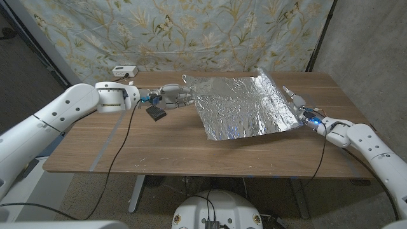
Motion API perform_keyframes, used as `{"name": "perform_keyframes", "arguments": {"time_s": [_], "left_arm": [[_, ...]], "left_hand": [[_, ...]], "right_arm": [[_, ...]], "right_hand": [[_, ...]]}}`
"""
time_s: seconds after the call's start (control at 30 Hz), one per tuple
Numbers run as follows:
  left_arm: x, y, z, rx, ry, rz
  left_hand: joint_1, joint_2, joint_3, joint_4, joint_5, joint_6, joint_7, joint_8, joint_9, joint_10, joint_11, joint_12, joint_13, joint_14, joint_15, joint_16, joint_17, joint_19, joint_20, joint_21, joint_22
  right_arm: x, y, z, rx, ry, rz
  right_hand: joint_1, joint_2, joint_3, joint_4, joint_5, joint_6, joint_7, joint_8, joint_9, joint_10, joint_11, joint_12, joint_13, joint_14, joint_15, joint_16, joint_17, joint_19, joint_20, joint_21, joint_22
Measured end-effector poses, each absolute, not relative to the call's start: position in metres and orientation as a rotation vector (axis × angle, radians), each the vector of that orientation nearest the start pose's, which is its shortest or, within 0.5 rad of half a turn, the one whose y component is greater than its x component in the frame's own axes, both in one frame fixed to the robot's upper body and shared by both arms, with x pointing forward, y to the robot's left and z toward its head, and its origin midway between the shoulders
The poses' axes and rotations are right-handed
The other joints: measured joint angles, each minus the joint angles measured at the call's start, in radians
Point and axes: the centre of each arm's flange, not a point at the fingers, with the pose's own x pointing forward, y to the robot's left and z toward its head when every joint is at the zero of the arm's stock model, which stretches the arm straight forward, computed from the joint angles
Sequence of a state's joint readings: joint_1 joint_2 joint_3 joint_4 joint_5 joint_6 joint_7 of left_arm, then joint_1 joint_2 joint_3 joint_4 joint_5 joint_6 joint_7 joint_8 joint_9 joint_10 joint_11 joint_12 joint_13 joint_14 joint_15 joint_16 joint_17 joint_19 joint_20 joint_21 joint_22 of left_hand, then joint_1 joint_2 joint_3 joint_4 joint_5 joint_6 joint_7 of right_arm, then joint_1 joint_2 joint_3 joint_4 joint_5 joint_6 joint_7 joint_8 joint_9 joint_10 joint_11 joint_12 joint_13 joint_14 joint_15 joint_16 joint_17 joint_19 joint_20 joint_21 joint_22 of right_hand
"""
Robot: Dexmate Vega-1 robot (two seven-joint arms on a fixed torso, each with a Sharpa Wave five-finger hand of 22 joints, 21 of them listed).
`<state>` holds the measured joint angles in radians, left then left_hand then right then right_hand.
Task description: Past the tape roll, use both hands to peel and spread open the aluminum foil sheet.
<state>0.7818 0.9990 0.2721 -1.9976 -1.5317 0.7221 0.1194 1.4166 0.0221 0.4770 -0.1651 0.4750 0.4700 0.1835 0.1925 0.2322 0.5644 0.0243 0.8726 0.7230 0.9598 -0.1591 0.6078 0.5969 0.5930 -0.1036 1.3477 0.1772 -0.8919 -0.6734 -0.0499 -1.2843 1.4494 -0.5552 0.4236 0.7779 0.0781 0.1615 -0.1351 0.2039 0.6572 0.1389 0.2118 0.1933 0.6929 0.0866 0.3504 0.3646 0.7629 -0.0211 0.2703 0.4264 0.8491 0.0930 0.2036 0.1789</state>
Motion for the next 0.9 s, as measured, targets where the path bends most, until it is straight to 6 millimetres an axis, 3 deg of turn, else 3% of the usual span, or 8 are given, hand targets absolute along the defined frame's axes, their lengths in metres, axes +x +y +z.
{"name": "perform_keyframes", "arguments": {"time_s": [0.33,0.43,0.5,0.6,0.9], "left_arm": [[0.523,0.240,0.058,-0.103,0.071,-0.620],[0.525,0.242,0.058,-0.115,0.067,-0.615],[0.526,0.243,0.059,-0.119,0.063,-0.614],[0.528,0.243,0.059,-0.128,0.056,-0.614],[0.532,0.247,0.061,-0.149,0.041,-0.605]], "left_hand": [[-0.029,0.004,0.006,0.011,-0.007,0.002,-0.002,0.000,-0.002,-0.004,-0.004,-0.061,-0.038,-0.013,-0.010,-0.036,-0.035,-0.009,0.009,-0.002,-0.005],[-0.105,0.003,0.010,0.041,-0.020,-0.014,-0.013,0.000,-0.008,-0.021,-0.013,-0.131,-0.085,-0.096,0.035,-0.099,-0.087,-0.032,0.024,-0.030,-0.009],[-0.172,-0.012,0.017,0.056,-0.033,-0.048,-0.007,0.001,-0.015,-0.073,0.001,-0.196,-0.126,-0.158,0.079,-0.157,-0.132,-0.052,0.041,-0.061,-0.013],[-0.226,-0.027,0.022,0.061,-0.046,-0.065,-0.003,0.004,-0.020,-0.117,0.024,-0.259,-0.164,-0.220,0.119,-0.205,-0.168,-0.073,0.062,-0.093,-0.015],[-0.270,-0.036,0.030,0.069,-0.064,-0.077,-0.005,0.009,-0.023,-0.135,0.038,-0.310,-0.198,-0.264,0.149,-0.228,-0.192,-0.084,0.088,-0.124,-0.015]], "right_arm": [[0.621,-0.388,-0.044,0.757,-0.083,0.651],[0.621,-0.390,-0.044,0.754,-0.080,0.647],[0.622,-0.390,-0.044,0.754,-0.080,0.646],[0.623,-0.390,-0.044,0.753,-0.076,0.644],[0.628,-0.388,-0.043,0.754,-0.070,0.646]], "right_hand": [[0.000,0.000,0.000,0.000,0.000,0.000,0.000,0.000,0.000,0.005,0.006,0.000,0.002,0.000,-0.005,0.000,-0.001,0.000,0.000,0.000,0.000],[0.000,0.000,0.000,0.000,0.000,0.000,0.000,0.000,0.000,0.009,0.001,0.000,0.006,0.004,-0.011,0.000,-0.001,0.000,0.000,0.000,0.000],[0.000,0.000,0.000,0.000,0.000,0.000,0.000,0.000,0.000,0.008,-0.001,0.000,0.006,0.003,-0.014,0.000,-0.001,0.000,0.000,0.000,0.000],[0.000,0.000,0.000,0.000,0.000,-0.001,0.001,-0.003,0.000,0.009,-0.002,0.000,0.007,0.004,-0.015,0.000,-0.001,0.000,0.000,0.000,0.000],[0.000,0.000,0.000,0.000,0.000,-0.001,0.001,-0.004,0.000,0.010,-0.003,-0.007,0.006,0.004,-0.015,0.000,0.000,0.000,0.000,0.000,0.000]]}}
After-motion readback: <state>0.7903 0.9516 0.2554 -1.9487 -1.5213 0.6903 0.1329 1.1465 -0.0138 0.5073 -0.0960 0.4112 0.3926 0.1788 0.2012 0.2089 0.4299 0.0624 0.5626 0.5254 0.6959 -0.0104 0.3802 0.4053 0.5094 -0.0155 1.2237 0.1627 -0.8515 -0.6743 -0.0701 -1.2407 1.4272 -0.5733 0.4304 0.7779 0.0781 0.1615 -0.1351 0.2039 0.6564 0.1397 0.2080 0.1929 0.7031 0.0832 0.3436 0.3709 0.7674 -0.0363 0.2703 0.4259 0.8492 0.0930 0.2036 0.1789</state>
